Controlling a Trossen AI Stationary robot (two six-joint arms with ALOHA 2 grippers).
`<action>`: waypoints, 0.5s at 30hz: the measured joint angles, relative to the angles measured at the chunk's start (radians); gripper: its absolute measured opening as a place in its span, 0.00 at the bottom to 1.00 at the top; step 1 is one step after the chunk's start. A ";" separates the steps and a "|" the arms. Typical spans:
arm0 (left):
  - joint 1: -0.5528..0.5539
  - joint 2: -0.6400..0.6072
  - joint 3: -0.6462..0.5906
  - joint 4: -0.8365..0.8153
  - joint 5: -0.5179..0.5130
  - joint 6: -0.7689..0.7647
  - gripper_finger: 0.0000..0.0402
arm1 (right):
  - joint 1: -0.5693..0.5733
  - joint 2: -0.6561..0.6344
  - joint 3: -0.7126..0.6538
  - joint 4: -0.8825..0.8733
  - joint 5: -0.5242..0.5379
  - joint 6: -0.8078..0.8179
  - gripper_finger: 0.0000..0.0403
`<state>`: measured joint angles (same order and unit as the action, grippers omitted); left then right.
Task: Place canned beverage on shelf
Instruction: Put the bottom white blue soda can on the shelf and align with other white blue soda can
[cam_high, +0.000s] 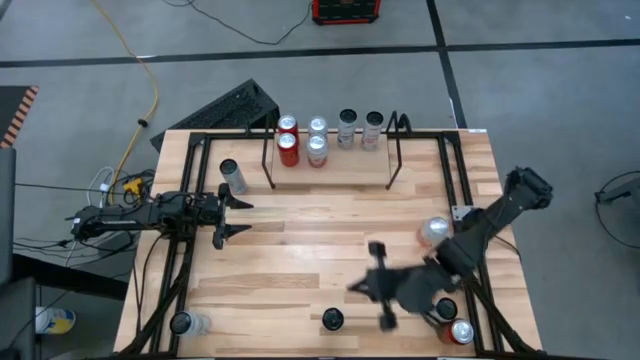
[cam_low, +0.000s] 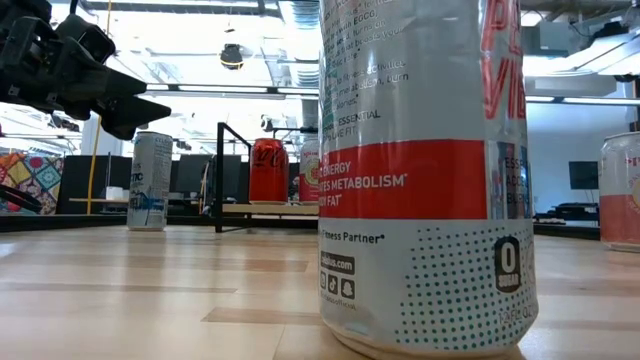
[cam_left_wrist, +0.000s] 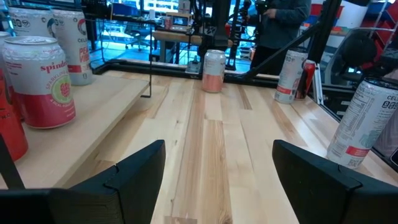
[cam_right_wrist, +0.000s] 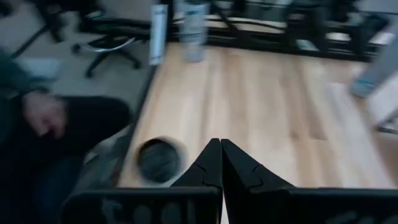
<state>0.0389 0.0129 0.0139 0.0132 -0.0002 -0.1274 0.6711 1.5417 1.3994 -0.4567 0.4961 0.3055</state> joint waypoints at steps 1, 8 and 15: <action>0.000 0.000 0.000 0.000 0.000 0.000 0.70 | 0.022 0.000 0.000 -0.002 0.001 0.000 0.05; 0.000 0.000 0.000 0.000 0.000 0.000 0.70 | 0.071 -0.005 0.000 0.004 0.010 0.001 0.05; 0.000 0.000 0.000 0.000 0.000 0.000 0.70 | 0.039 0.001 0.000 0.022 0.002 0.001 0.07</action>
<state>0.0390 0.0130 0.0139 0.0132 -0.0002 -0.1273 0.7106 1.5425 1.3994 -0.4347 0.4983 0.3061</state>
